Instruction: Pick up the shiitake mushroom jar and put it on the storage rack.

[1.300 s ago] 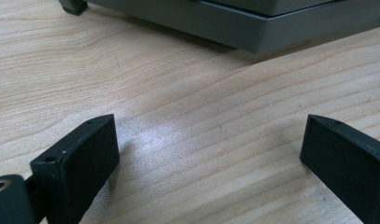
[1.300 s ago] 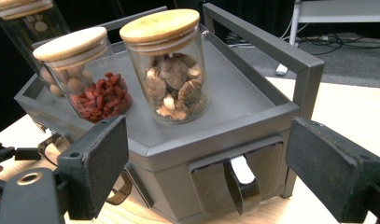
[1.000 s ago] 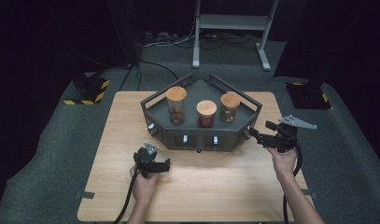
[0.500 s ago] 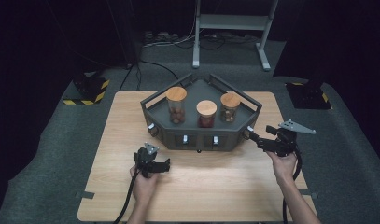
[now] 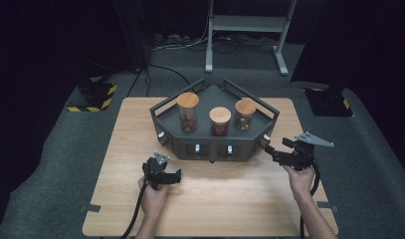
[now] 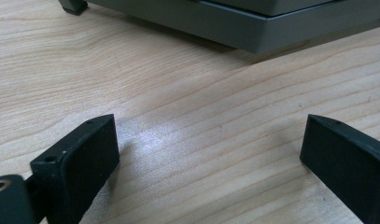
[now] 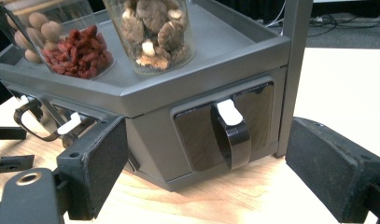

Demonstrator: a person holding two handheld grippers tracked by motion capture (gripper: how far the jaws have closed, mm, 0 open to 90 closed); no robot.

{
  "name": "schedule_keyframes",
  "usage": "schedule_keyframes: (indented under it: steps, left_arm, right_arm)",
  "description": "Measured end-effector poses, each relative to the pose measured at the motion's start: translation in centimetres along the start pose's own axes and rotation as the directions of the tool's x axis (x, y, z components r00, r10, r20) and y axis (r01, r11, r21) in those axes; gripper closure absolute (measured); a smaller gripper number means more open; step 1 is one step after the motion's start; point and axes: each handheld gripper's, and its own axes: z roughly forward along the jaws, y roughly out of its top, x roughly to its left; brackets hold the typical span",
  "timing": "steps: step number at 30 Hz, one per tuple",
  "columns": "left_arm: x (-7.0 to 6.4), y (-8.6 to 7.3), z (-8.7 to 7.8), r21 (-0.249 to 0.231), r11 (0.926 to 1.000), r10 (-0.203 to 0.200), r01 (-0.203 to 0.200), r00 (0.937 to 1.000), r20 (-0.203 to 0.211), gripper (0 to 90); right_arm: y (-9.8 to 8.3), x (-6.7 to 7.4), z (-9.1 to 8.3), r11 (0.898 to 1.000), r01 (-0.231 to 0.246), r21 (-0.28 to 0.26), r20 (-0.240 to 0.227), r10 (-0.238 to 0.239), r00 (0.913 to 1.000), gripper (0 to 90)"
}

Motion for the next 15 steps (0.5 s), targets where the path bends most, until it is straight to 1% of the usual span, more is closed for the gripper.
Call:
schedule_keyframes:
  steps: [4, 15]
  left_arm:
    - [0.0, 0.0, 0.0, 0.000, 1.0000, 0.000, 0.000, 1.0000, 0.000, 4.3]
    - [0.0, 0.0, 0.0, 0.000, 1.0000, 0.000, 0.000, 1.0000, 0.000, 4.3]
  right_arm:
    - [-0.3, 0.0, 0.1, 1.000, -0.005, 0.000, -0.001, 0.005, 1.0000, 13.0]
    - [-1.2, 0.6, 0.8, 1.000, 0.012, 0.018, 0.000, -0.012, 0.9999, 13.0]
